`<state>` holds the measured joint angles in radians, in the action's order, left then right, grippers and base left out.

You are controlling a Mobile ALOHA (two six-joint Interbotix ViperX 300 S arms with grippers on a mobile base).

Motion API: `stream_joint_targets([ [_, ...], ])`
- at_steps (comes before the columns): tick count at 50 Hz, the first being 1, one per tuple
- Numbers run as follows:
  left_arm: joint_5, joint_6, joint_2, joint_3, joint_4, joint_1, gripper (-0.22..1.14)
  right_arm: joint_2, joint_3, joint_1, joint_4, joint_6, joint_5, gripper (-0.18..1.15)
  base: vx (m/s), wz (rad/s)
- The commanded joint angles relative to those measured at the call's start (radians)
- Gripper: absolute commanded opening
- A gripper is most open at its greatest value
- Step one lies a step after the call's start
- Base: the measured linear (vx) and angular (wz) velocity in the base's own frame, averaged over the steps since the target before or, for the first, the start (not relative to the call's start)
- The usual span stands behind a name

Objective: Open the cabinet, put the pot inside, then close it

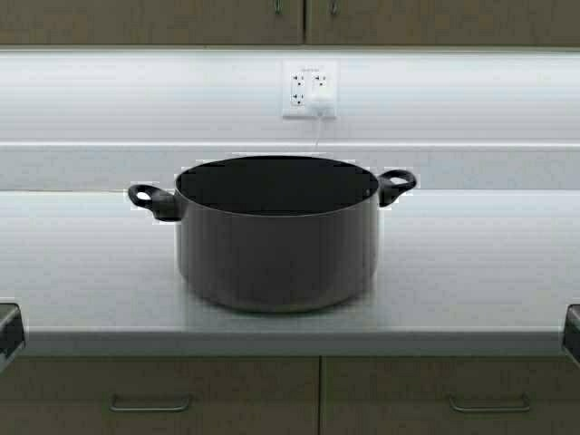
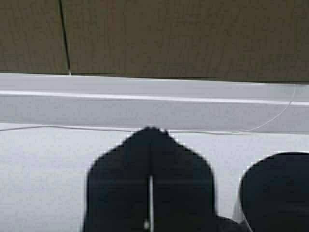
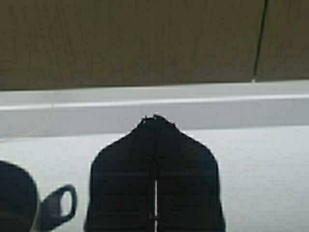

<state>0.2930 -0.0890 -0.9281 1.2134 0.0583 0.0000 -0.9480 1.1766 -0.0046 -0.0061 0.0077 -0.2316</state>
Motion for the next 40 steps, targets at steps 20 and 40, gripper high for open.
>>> stream_joint_targets([
  [20, 0.038, -0.123, -0.074, -0.028, 0.044, -0.313, 1.11, 0.021, -0.066, 0.344, 0.015, 0.080, -0.002, 1.06, 0.10, 0.02],
  [40, 0.141, -0.046, 0.436, -0.288, 0.061, -0.537, 1.02, 0.431, -0.307, 0.535, 0.023, 0.049, -0.201, 1.02, 0.03, 0.01],
])
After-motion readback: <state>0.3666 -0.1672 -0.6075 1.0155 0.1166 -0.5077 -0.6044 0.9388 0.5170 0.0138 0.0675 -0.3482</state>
